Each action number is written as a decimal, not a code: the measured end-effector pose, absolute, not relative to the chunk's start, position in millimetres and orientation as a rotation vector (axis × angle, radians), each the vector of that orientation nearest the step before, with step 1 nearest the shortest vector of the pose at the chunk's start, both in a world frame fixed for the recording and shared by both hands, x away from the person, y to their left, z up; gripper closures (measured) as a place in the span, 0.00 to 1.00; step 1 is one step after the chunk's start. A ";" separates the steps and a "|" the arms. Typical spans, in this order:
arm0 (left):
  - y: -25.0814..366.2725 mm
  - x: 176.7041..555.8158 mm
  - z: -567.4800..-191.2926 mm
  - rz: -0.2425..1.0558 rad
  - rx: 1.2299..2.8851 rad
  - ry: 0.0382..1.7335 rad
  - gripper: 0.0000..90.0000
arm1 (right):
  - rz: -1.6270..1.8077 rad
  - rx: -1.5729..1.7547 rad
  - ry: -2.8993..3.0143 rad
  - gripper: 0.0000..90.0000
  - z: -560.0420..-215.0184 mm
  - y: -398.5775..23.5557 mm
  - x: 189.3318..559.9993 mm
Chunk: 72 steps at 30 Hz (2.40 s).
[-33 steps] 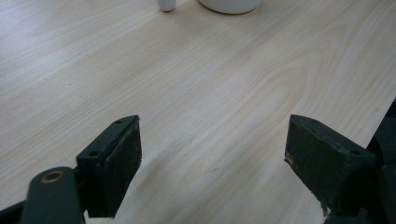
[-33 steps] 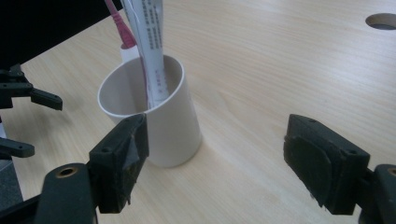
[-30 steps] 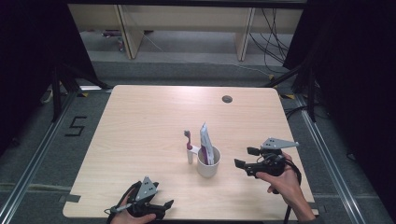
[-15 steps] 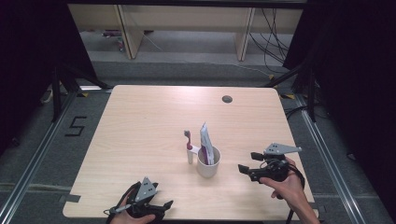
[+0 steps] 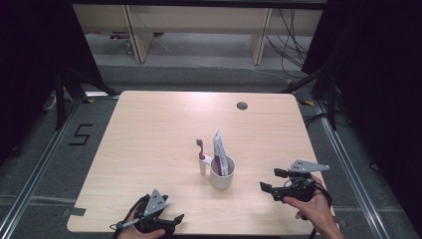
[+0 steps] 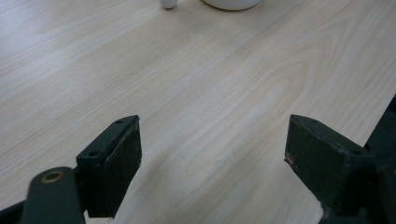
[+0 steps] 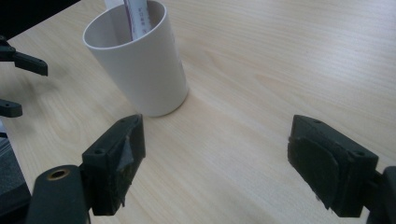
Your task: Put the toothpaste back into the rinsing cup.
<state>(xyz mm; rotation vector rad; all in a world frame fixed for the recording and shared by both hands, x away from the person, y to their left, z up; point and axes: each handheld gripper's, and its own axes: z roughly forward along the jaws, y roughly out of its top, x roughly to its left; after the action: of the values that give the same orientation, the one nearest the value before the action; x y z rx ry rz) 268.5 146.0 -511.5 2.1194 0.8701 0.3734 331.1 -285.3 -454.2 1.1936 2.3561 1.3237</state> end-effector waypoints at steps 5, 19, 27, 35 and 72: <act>146.6 267.5 -511.2 0.375 2.119 0.877 0.20 | 1.320 1.165 2.359 0.22 -458.6 -287.8 326.8; 147.2 266.9 -511.4 0.376 2.121 0.880 0.20 | 1.330 1.211 2.360 0.21 -467.3 -292.4 313.1; 146.6 266.5 -511.8 0.371 2.113 0.881 0.20 | 1.294 1.174 2.363 0.19 -470.0 -297.2 306.2; 146.4 266.5 -512.2 0.373 2.113 0.886 0.20 | 1.285 1.198 2.367 0.18 -472.3 -299.5 298.3; 146.3 264.9 -509.3 0.381 2.119 0.858 0.20 | 1.161 1.178 2.432 0.18 -490.8 -308.3 269.4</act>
<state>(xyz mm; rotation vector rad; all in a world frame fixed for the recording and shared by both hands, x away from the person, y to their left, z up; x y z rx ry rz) 264.9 146.3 -509.3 2.1189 0.8582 0.3807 269.4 -308.3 -490.8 1.1779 2.4316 1.1614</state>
